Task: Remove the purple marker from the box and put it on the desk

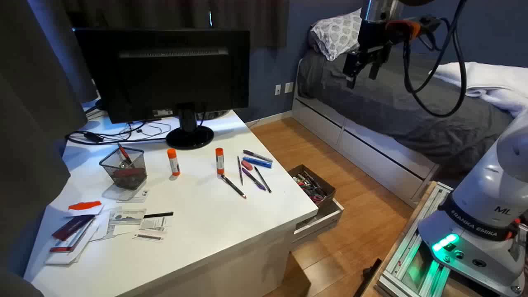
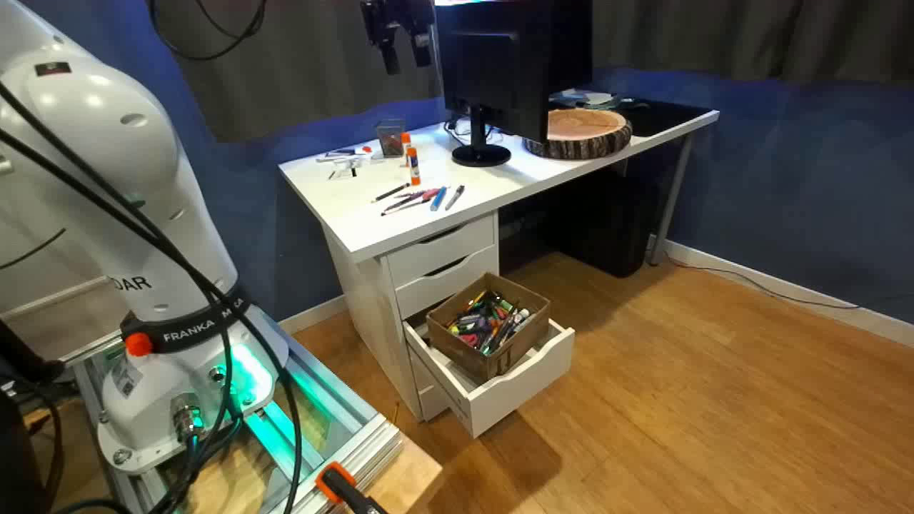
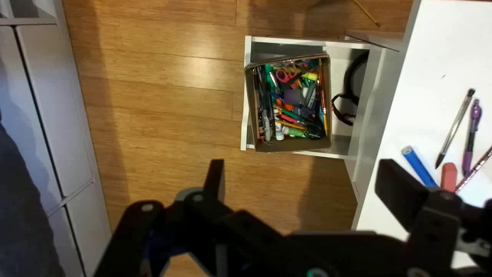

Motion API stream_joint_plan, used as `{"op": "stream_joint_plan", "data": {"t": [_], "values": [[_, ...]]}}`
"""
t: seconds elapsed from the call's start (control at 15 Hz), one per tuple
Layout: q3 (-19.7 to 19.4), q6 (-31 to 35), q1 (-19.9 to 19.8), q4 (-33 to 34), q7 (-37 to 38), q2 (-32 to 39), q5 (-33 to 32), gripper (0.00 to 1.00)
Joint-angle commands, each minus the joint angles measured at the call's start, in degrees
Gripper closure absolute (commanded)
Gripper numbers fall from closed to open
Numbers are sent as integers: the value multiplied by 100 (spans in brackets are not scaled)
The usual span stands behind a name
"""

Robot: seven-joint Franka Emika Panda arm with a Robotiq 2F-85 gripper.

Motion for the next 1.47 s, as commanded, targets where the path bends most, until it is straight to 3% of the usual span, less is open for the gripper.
{"op": "stream_joint_plan", "data": {"t": [0.0,1.2,1.4], "values": [[-68,-19,78,13,33,7,-40,0],[-68,-19,78,13,33,7,-40,0],[-172,135,56,-43,-156,470,-109,0]]}}
